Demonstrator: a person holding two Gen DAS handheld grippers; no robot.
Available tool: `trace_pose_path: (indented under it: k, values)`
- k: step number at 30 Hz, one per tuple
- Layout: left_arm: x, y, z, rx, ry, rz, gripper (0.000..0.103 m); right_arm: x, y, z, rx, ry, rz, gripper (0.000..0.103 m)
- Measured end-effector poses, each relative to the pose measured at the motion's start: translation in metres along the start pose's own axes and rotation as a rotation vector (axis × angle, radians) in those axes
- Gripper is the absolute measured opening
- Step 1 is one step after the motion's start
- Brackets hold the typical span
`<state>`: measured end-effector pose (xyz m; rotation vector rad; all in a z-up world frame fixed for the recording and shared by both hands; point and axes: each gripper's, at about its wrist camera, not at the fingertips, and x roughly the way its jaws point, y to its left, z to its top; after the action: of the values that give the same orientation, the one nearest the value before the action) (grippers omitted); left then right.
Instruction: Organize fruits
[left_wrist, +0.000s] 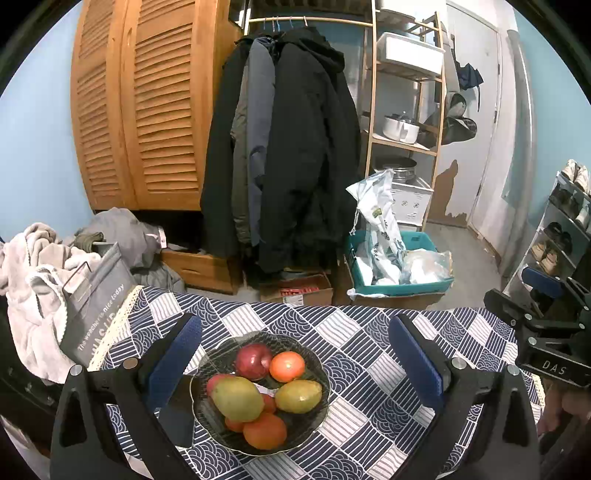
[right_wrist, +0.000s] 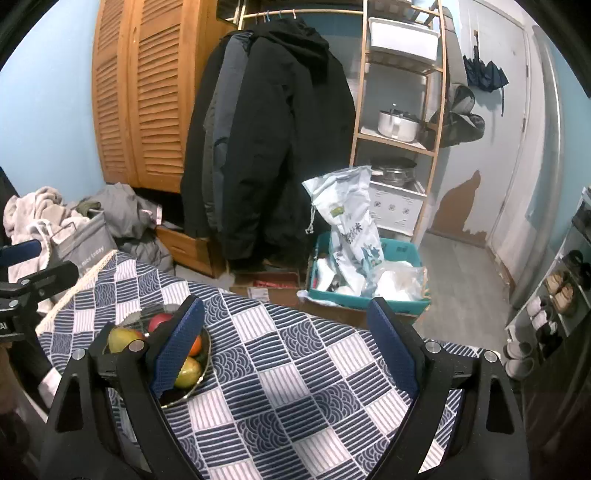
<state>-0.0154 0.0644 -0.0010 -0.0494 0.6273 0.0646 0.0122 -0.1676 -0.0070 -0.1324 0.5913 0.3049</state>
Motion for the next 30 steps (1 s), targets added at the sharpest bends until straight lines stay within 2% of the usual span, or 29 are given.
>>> trace_pose_path:
  k: [30]
  values:
    - [-0.0027,-0.0054,0.0007,0.005,-0.007,-0.005,0.102,-0.0021,-0.0023,0.0011,0.004,0.001,0.001,0.089]
